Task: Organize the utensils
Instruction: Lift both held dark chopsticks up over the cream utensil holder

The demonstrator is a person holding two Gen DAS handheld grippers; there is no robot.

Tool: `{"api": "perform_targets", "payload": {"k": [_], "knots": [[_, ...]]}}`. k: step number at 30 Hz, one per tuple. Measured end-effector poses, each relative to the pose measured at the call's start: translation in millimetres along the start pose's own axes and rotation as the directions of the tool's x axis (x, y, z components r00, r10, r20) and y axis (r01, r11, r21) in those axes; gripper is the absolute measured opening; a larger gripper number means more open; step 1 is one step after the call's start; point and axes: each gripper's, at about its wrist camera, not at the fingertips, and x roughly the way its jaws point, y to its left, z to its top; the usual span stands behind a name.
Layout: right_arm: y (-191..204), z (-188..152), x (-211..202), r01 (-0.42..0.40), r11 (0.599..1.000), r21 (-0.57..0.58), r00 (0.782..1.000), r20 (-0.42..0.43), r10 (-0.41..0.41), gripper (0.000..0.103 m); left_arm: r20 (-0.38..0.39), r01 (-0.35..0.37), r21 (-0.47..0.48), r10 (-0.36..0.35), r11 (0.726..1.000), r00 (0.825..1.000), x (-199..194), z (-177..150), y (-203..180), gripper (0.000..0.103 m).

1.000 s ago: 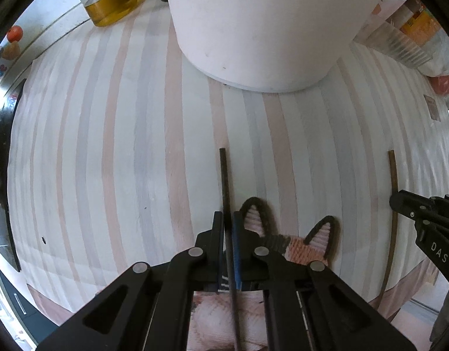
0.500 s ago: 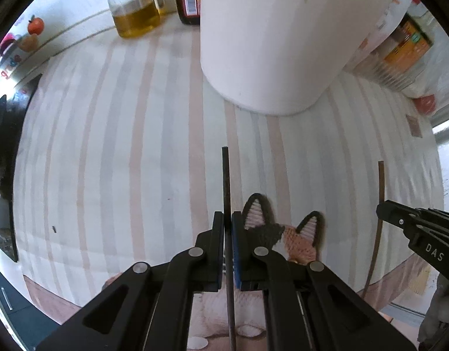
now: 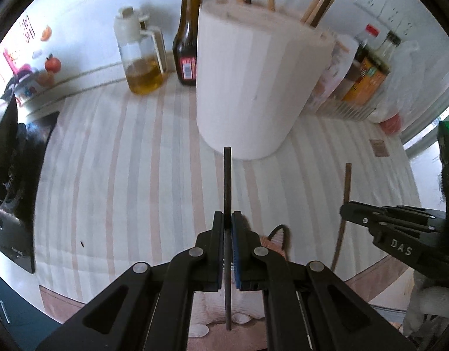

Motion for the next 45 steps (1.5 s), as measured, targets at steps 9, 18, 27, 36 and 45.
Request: {"api": "perform_targets", "payload": {"k": [9,18,27,36,45], "knots": [[15.0,4.9,-31.4,-0.022,1.0,-0.014,0.996,0.083,0.023,0.006,0.079,0.017,0.015,-0.018,1.0,0.997,-21.4,9.3,-1.0,0.003],[22.8,12.6,-69.2,-0.034,0.999,-0.002,0.979,0.203,0.034,0.006,0.159,0.029,0.022,-0.032,0.999,0.987,-47.1,21.8,3.1,0.003],[32.2,28.0,-108.0,-0.049,0.999,0.005,0.949,0.312,0.045,0.006,0.239,0.06,0.028,-0.065,0.998,0.969,-77.2,41.6,5.8,0.002],[48.2,44.3,-162.7,-0.078,0.997,-0.03,0.903,0.422,0.083,0.006,0.31,0.07,0.067,-0.088,0.995,0.947,-120.1,55.9,6.8,0.002],[70.1,68.0,-228.0,-0.067,0.994,-0.09,0.843,0.527,0.105,0.006,0.396,0.081,0.079,-0.106,0.994,0.912,-169.2,73.1,3.9,0.002]]}}
